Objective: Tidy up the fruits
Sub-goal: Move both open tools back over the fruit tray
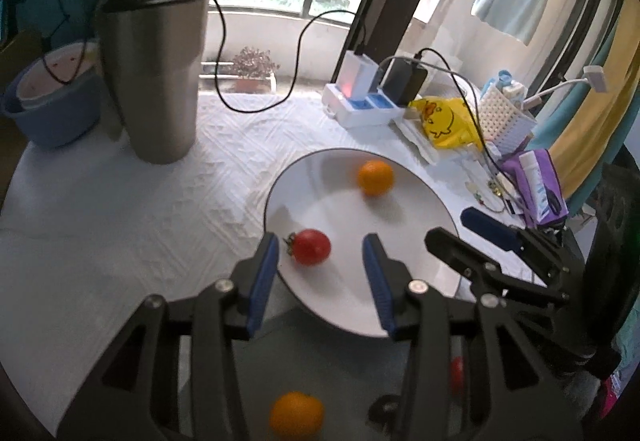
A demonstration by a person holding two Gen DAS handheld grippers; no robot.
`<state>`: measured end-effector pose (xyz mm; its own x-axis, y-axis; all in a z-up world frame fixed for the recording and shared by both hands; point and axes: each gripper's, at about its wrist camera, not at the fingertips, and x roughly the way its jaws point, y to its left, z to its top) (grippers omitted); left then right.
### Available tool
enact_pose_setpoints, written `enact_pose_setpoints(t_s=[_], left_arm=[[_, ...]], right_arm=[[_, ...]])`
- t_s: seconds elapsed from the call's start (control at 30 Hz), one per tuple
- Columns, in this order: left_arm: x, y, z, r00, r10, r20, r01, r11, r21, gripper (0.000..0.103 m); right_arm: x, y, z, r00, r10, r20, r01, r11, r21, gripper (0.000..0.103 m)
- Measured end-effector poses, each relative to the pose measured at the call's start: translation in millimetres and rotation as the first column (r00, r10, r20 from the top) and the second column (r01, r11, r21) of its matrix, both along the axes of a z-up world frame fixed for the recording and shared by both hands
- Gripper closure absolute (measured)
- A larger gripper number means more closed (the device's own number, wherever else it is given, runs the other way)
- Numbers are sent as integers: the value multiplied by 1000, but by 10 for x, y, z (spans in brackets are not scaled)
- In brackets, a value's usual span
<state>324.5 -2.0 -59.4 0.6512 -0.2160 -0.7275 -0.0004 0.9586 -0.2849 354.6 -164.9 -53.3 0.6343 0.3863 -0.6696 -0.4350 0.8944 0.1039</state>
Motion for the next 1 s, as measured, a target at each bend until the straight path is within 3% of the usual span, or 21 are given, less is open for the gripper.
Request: enact_pose_setpoints(t_s=[0.17,0.27,0.6,1.0], left_arm=[[-195,-11,93,1000,8,28,-9,1000,15,54],[-330,-7,152,999,14,48,-14,1000,11,38],[-764,-62,250,996,21,89,-24,999,31,38],[-1163,-207,145,995,-2,95,-1,999,34,38]], right_arm=[[-174,-22,85,1000,-4,15,4,1000,3,42],[-283,-40,126,1000,-7,22,7,1000,2,42],[-669,-183,206,999,-22,44,22,1000,2,42],[-1018,-333,108,999,-25,30,25,1000,-6,42]])
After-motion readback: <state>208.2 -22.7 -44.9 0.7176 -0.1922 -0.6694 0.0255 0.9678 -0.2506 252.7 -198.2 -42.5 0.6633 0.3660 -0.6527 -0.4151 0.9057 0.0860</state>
